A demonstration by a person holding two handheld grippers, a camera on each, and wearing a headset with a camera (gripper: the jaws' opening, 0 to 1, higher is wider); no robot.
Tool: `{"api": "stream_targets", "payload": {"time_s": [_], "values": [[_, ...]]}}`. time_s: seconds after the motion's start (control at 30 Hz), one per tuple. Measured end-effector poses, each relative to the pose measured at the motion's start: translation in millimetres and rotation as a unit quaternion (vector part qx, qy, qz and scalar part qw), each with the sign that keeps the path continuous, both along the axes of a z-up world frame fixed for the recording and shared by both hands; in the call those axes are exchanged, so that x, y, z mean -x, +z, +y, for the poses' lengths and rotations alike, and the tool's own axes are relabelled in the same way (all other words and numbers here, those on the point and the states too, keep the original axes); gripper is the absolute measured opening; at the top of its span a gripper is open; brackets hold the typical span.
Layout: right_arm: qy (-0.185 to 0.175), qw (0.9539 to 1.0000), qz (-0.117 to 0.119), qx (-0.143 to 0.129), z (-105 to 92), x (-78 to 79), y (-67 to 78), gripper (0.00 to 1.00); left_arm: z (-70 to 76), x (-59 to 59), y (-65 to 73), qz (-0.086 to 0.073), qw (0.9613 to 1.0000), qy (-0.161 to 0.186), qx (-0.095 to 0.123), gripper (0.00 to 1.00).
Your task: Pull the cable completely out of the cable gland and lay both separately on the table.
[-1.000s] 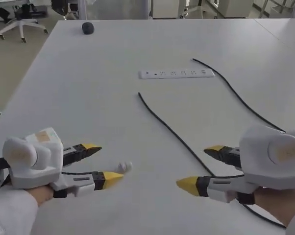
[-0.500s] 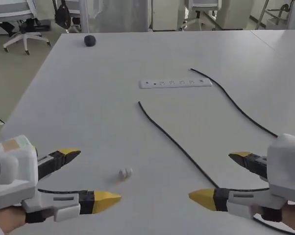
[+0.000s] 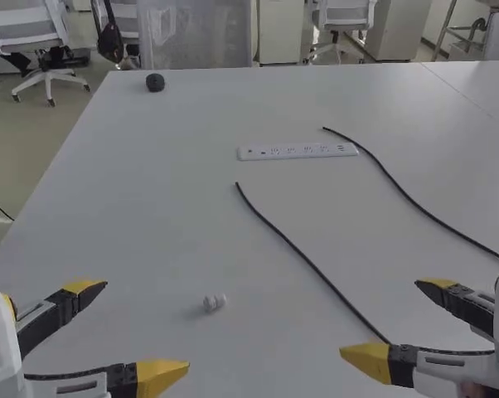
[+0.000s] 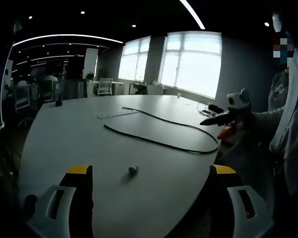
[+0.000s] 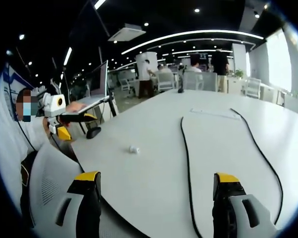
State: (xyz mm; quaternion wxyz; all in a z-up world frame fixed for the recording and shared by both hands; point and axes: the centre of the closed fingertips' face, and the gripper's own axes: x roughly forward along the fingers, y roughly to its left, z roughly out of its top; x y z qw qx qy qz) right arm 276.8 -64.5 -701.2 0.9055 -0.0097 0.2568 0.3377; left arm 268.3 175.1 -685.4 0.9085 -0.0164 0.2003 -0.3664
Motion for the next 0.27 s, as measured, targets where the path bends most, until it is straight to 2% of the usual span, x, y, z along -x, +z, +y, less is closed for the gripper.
{"api": "stream_targets", "payload": {"time_s": [0.27], "values": [[0.002,1.0000,0.001,-0.002,1.3,0.9,-0.1,0.95,0.3,4.3,0.3,0.000,1.0000,0.003,-0.004,0.98]]}}
